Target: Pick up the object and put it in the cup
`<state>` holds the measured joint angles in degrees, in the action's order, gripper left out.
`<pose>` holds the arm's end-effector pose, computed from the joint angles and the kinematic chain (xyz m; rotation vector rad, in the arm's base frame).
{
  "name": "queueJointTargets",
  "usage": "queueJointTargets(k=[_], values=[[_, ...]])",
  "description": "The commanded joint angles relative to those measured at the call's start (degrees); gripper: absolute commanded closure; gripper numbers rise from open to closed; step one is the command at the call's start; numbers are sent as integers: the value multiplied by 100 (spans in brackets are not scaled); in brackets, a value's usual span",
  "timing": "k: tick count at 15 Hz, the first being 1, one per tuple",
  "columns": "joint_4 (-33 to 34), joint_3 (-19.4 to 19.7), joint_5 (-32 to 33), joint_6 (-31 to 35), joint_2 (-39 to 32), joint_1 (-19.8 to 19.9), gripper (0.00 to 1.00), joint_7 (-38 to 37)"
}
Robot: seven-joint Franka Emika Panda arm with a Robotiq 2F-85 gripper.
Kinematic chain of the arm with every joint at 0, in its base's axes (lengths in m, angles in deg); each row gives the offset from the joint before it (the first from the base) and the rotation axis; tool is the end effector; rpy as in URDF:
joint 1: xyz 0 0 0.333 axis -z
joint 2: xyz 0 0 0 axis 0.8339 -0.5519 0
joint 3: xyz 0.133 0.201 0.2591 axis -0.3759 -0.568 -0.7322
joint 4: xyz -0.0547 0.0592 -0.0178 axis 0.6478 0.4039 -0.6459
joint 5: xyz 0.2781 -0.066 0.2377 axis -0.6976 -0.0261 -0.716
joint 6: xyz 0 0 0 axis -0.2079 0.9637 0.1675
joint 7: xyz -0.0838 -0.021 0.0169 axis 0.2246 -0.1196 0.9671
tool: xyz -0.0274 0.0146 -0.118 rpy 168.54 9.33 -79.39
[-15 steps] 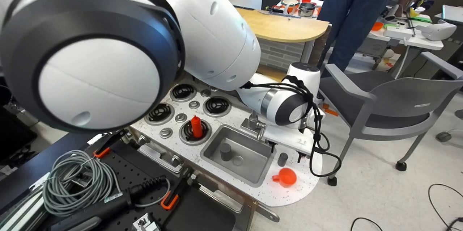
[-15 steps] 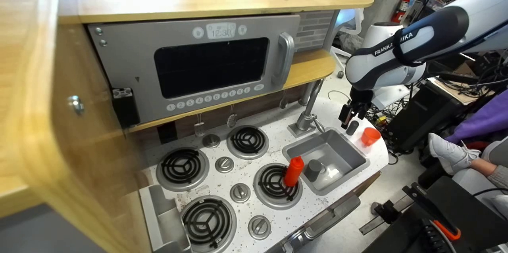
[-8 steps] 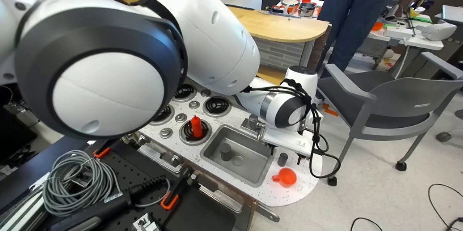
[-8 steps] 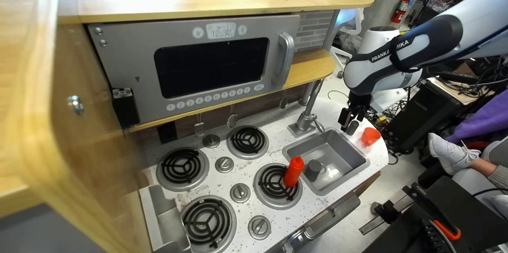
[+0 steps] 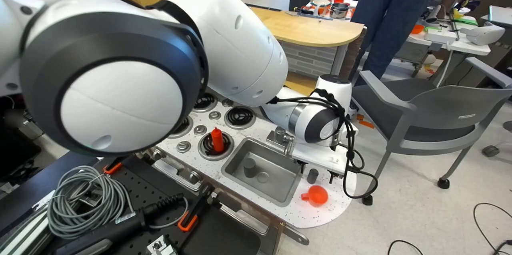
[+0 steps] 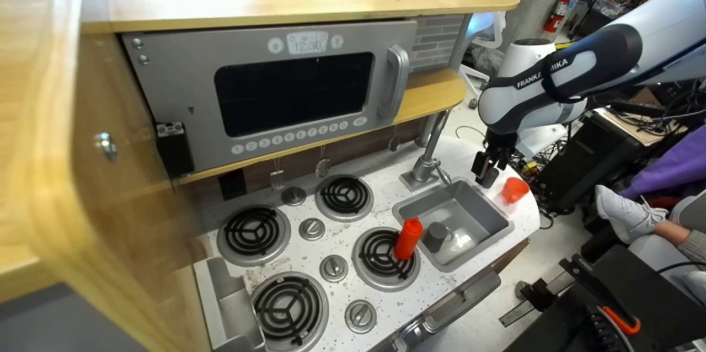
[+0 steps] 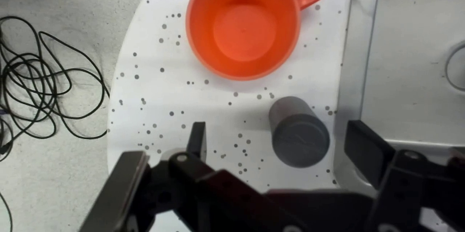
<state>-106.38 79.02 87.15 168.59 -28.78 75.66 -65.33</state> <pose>0.6643 -0.3076 0.0097 2.9889 0.1428 -0.2306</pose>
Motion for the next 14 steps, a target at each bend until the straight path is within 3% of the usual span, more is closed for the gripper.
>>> queueJointTargets(k=[1,2,10,14], values=[[216,4,161,-201,-94,14,28,18],[212,10,165,-200,-94,6,31,11],[204,48,231,-170,-103,3,93,45],[121,33,212,-243,63,53,92,30]])
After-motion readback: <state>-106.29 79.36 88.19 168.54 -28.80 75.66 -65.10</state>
